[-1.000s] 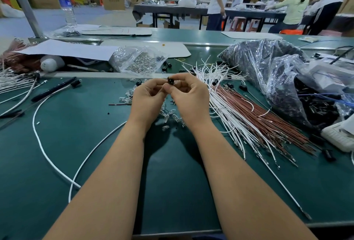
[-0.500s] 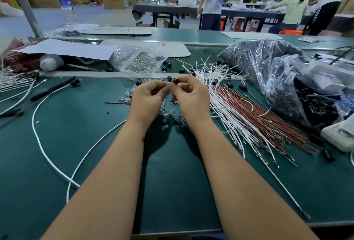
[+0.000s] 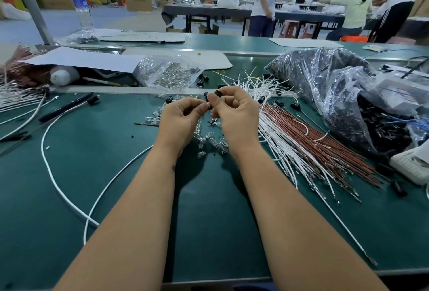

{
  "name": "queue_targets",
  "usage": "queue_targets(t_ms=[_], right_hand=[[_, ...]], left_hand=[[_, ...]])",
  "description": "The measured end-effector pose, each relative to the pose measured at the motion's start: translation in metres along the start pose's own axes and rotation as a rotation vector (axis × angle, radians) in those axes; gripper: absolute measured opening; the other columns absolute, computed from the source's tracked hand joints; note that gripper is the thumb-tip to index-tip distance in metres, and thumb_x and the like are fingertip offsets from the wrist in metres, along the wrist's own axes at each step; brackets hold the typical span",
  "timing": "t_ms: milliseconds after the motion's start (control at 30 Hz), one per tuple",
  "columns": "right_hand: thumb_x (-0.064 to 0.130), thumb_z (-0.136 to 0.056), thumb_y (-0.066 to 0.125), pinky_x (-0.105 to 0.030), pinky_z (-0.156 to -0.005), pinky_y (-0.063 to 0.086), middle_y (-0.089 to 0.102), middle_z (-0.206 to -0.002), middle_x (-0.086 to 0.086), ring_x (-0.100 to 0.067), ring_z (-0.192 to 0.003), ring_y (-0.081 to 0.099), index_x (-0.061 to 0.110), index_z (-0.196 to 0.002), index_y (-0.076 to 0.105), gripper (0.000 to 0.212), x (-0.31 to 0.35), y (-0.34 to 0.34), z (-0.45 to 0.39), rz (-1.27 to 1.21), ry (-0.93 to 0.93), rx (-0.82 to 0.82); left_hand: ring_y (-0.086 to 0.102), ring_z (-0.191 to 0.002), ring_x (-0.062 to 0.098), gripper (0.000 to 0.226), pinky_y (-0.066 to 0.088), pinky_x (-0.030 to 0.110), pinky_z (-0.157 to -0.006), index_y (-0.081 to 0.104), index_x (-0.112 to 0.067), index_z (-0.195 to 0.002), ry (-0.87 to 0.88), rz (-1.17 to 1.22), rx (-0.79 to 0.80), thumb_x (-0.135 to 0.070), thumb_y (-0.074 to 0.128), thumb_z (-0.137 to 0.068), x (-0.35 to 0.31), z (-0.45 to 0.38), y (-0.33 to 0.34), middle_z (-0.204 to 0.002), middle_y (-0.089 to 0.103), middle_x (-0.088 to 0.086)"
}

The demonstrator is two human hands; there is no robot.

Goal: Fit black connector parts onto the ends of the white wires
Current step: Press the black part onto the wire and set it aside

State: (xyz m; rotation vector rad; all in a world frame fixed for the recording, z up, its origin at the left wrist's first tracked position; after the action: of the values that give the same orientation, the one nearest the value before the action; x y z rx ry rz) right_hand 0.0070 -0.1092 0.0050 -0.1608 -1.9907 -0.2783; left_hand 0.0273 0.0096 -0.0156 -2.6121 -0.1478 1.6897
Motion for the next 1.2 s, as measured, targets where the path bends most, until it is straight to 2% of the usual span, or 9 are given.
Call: queue_targets(t_ms=[200, 333, 433, 500, 667, 900, 967, 1067, 1200], right_hand=[[0.005, -0.082, 0.073, -0.024, -0.058, 0.049, 0.056, -0.062, -0.004, -0.014, -0.055, 0.053, 0.012, -0.082, 0.063, 0.013, 0.004, 0.002, 0.001, -0.007, -0.022, 0.002], [-0.002, -0.076, 0.076, -0.029, -0.066, 0.052, 0.058, -0.067, 0.0, -0.014, -0.063, 0.055, 0.017, -0.08, 0.066, 0.022, 0.003, 0.001, -0.001, 0.005, -0.024, -0.012], [-0.003, -0.073, 0.078, -0.027, -0.07, 0.054, 0.06, -0.07, 0.004, -0.008, -0.064, 0.057, 0.017, -0.083, 0.068, 0.024, 0.001, 0.004, 0.0, 0.107, -0.049, 0.011], [-0.004, -0.074, 0.076, -0.026, -0.069, 0.054, 0.06, -0.071, 0.002, -0.008, -0.065, 0.057, 0.014, -0.086, 0.069, 0.023, 0.001, 0.006, 0.002, 0.106, -0.048, 0.041], [0.003, -0.085, 0.057, -0.024, -0.062, 0.046, 0.058, -0.072, -0.003, -0.015, -0.067, 0.053, 0.015, -0.086, 0.067, 0.015, 0.005, 0.0, 0.005, -0.03, 0.025, 0.04], [-0.003, -0.089, 0.053, -0.024, -0.055, 0.048, 0.056, -0.069, -0.006, -0.012, -0.055, 0.051, 0.01, -0.085, 0.064, 0.017, 0.002, -0.006, -0.002, -0.164, 0.128, -0.026], [-0.003, -0.088, 0.054, -0.025, -0.055, 0.048, 0.057, -0.068, -0.007, -0.014, -0.055, 0.051, 0.009, -0.084, 0.063, 0.016, 0.001, -0.007, -0.005, -0.21, 0.172, -0.032], [-0.002, -0.088, 0.054, -0.025, -0.055, 0.048, 0.057, -0.066, -0.005, -0.014, -0.054, 0.051, 0.009, -0.081, 0.065, 0.018, -0.001, -0.01, -0.007, -0.251, 0.21, -0.018], [0.0, -0.09, 0.053, -0.023, -0.051, 0.046, 0.057, -0.062, -0.004, -0.013, -0.051, 0.05, 0.006, -0.081, 0.067, 0.018, -0.002, -0.01, -0.008, -0.284, 0.233, 0.043]], left_hand=[[0.045, -0.06, 0.012, 0.01, 0.04, 0.025, -0.061, 0.069, -0.018, -0.08, -0.03, 0.026, -0.048, -0.014, 0.067, -0.089, 0.001, 0.0, 0.0, -0.061, 0.059, -0.005], [0.049, -0.071, 0.016, 0.011, 0.044, 0.03, -0.069, 0.071, -0.021, -0.096, 0.03, 0.04, -0.034, -0.014, 0.067, -0.09, -0.004, 0.002, 0.0, -0.08, 0.06, 0.005], [0.063, -0.09, 0.018, 0.02, 0.051, 0.031, -0.084, 0.07, -0.009, -0.107, 0.115, 0.022, 0.027, -0.002, 0.063, -0.089, -0.01, 0.004, 0.002, -0.099, 0.07, 0.009], [0.066, -0.092, 0.018, 0.021, 0.053, 0.032, -0.088, 0.069, -0.004, -0.104, 0.101, 0.07, -0.001, 0.006, 0.058, -0.089, -0.012, 0.004, 0.003, -0.099, 0.071, 0.012], [0.063, -0.077, -0.001, 0.016, 0.048, 0.015, -0.077, 0.065, -0.007, -0.094, 0.074, 0.169, -0.058, 0.006, 0.056, -0.091, -0.01, 0.001, 0.002, -0.077, 0.069, -0.013], [0.061, -0.086, 0.01, 0.012, 0.049, 0.021, -0.086, 0.063, -0.007, -0.094, 0.032, 0.15, -0.048, 0.002, 0.055, -0.093, -0.008, 0.0, 0.002, -0.089, 0.066, 0.007], [0.055, -0.079, 0.017, 0.019, 0.047, 0.027, -0.079, 0.062, -0.014, -0.086, -0.018, 0.115, -0.037, 0.002, 0.054, -0.093, -0.006, 0.0, 0.002, -0.08, 0.061, 0.006], [0.042, -0.072, 0.018, 0.027, 0.035, 0.026, -0.064, 0.064, -0.021, -0.077, -0.078, 0.061, -0.059, 0.001, 0.053, -0.089, -0.007, -0.001, 0.002, -0.075, 0.052, 0.011], [0.04, -0.068, 0.017, 0.026, 0.032, 0.026, -0.06, 0.067, -0.019, -0.074, -0.115, -0.025, -0.068, -0.002, 0.053, -0.087, -0.008, 0.0, 0.003, -0.07, 0.051, 0.01]])
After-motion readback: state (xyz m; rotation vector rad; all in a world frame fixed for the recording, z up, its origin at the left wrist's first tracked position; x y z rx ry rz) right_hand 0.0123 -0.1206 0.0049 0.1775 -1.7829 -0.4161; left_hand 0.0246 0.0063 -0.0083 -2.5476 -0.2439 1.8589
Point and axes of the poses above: each hand's wrist, its own z-axis away from the middle knuckle, its own y-axis out of the palm, x = y × z, the point moved 1 cm from there along -z, towards the middle knuckle
